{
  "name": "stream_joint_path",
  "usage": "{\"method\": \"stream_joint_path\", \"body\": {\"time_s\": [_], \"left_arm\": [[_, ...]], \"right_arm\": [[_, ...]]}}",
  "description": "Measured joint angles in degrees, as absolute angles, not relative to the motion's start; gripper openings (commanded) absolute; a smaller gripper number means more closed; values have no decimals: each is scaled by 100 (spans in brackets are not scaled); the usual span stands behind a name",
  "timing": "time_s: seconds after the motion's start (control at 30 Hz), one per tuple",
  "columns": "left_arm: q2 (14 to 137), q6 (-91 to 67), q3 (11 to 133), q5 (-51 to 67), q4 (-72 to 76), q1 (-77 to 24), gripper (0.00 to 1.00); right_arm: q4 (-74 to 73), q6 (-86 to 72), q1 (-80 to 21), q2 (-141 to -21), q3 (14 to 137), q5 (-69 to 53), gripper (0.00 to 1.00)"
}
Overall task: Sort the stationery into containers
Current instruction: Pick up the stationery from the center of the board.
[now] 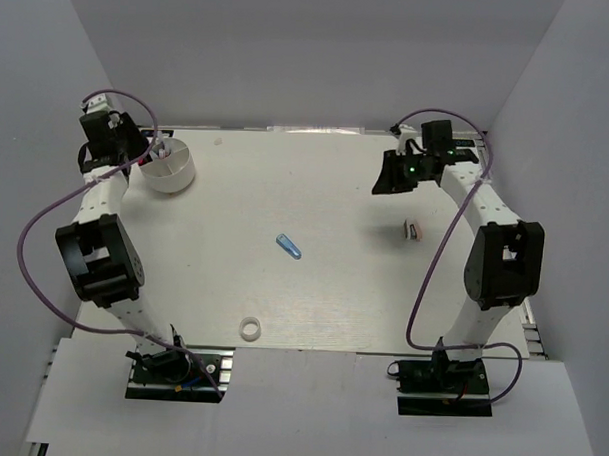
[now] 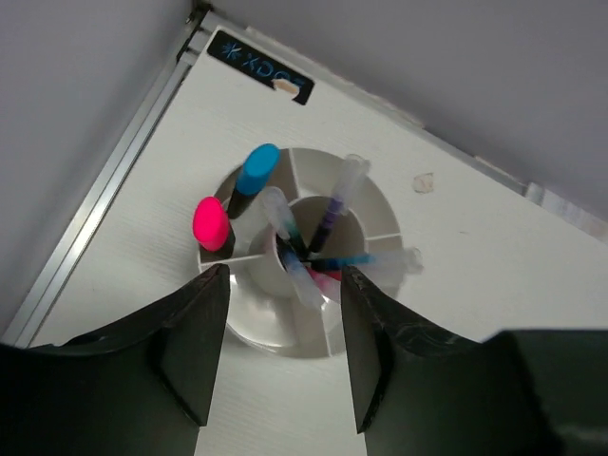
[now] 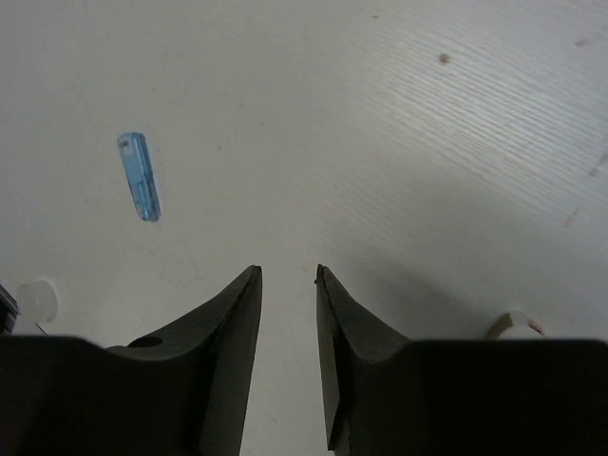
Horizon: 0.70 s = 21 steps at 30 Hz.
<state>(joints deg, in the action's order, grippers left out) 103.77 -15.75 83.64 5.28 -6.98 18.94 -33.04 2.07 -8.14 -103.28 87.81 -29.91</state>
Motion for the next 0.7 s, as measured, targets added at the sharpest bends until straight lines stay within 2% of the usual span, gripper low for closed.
{"method": "stream_joint_path", "body": {"time_s": [0.33, 0.47, 0.7], "left_arm": [[8401, -851, 7673, 1542, -342, 1817, 61], [7745, -226, 7214, 2067, -462, 1697, 62], [6971, 628, 6565, 2622, -1002, 1494, 66]], "right_arm": [[-3417, 834, -2622, -10134, 8558, -2598, 46], [-3586, 805, -3286, -10617, 8862, -2377, 52], [-3640, 626, -4066, -11520, 9122, -1640, 56]]}}
